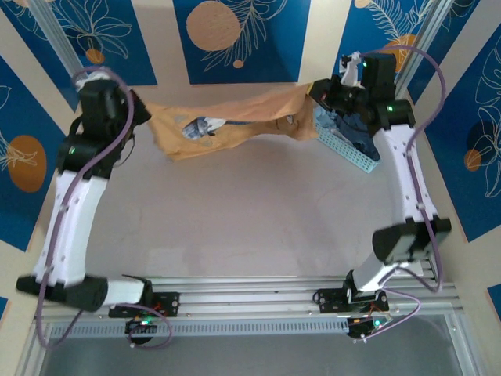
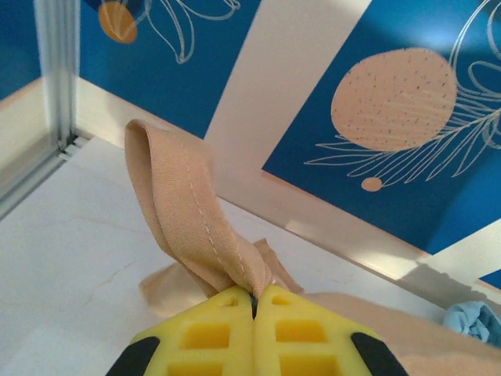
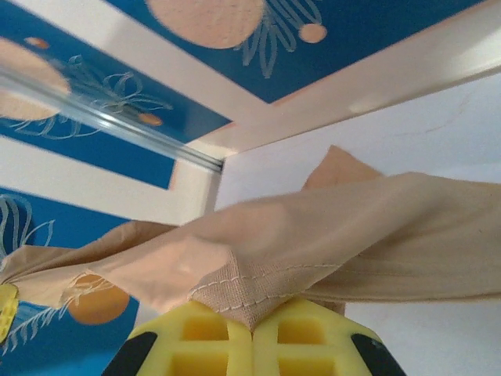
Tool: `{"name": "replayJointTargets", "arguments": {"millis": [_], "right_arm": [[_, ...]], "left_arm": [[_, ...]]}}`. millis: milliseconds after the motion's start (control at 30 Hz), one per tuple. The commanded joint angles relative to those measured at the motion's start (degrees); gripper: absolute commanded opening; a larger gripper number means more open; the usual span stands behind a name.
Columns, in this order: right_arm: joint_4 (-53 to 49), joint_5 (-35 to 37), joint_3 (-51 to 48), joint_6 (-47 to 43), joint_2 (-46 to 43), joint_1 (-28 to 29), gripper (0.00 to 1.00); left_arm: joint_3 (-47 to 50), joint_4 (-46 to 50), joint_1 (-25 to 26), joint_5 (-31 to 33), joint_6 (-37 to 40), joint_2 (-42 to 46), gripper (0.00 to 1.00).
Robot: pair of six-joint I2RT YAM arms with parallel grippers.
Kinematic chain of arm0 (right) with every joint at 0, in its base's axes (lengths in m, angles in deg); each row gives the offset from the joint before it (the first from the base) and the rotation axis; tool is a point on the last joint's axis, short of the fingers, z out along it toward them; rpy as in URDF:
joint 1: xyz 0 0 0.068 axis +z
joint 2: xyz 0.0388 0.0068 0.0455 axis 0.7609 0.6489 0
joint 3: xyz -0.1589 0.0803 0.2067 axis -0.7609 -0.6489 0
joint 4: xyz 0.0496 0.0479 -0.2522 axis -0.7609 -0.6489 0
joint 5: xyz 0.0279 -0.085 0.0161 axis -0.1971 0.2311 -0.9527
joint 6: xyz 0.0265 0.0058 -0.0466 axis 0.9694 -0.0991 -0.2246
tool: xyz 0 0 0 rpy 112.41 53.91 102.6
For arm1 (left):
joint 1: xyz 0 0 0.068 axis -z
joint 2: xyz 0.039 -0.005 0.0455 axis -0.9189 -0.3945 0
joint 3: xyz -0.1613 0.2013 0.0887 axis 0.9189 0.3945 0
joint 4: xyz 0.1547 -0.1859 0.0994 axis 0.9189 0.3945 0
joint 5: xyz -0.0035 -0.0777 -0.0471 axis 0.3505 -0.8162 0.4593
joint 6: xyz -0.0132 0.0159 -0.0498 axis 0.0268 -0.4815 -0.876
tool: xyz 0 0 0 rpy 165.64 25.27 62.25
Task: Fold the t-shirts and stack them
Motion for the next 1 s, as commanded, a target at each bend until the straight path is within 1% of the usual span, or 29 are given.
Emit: {"name": "replayJointTargets", "arguments": {"millis": [0, 67, 167, 233, 333, 400, 467, 567, 633, 700, 733, 767, 800, 833, 867, 900, 967], "right_arm": [[4.2, -2.0, -6.1, -2.3, -9.0, 1.5, 0.00], [5.7, -1.7, -9.9, -2.3, -14.1, 2.6, 0.00], [8.6, -0.9, -14.6, -0.3, -20.7, 3.3, 0.00], [8.7, -0.6, -14.9, 1.1, -22.5, 3.4, 0.00], [9.0, -0.1, -13.1, 3.8, -21.4, 3.3, 0.00], [7.4, 1.1, -9.5, 5.4, -17.9, 3.1, 0.00], [3.7, 2.8, -4.5, 6.8, -12.2, 3.2, 0.00], [-1.4, 4.4, 3.7, 8.5, -0.3, 2.7, 0.00], [-1.4, 4.1, 8.1, 10.4, 7.5, 1.9, 0.00], [-4.4, 4.9, 16.0, 12.1, 17.0, 1.1, 0.00], [-7.3, 4.3, 20.4, 13.1, 22.0, 0.5, 0.08], [-10.7, 3.5, 26.6, 14.0, 27.5, -0.1, 0.29], [-14.7, 3.6, 32.4, 14.3, 32.6, -0.5, 0.44], [-17.5, 3.9, 36.9, 14.2, 36.1, -0.6, 0.51], [-20.0, 4.5, 40.9, 13.8, 39.1, -0.6, 0.59], [-22.1, 5.3, 43.3, 13.6, 40.8, -0.5, 0.67], [-24.2, 6.0, 42.4, 13.4, 41.1, -0.3, 0.74]], "left_arm": [[4.9, -6.1, 0.5, 3.5, -0.5, 9.2, 0.00], [6.2, -7.5, 0.6, 3.8, -0.2, 13.3, 0.00], [4.4, -8.8, 0.6, 3.8, 1.0, 15.1, 0.00], [1.6, -9.5, 0.6, 3.7, 1.9, 13.6, 0.00], [-4.8, -9.9, 0.5, 2.9, 3.4, 7.6, 0.00], [-10.7, -9.4, 0.6, 2.6, 4.3, 0.9, 0.00], [-18.1, -6.3, 0.3, 3.7, 4.9, -7.6, 0.00], [-28.4, -3.4, -1.5, 2.1, 4.9, -21.9, 0.00], [-34.3, -3.3, -2.6, 0.7, 5.0, -31.5, 0.00], [-43.3, -1.1, -4.0, -1.9, 4.6, -42.5, 0.00], [-48.0, 0.8, -4.6, -3.1, 4.1, -47.6, 0.11], [-53.4, 3.1, -5.3, -5.5, 3.4, -52.8, 0.37], [-58.1, 5.8, -6.1, -7.5, 2.2, -57.6, 0.59], [-61.2, 7.9, -6.5, -8.5, 1.2, -60.5, 0.65], [-62.6, 9.9, -6.8, -9.7, 0.3, -62.2, 0.67], [-62.0, 10.9, -6.8, -10.3, -0.1, -62.3, 0.69], [-56.9, 11.5, -6.6, -11.6, 0.0, -59.9, 0.69]]}}
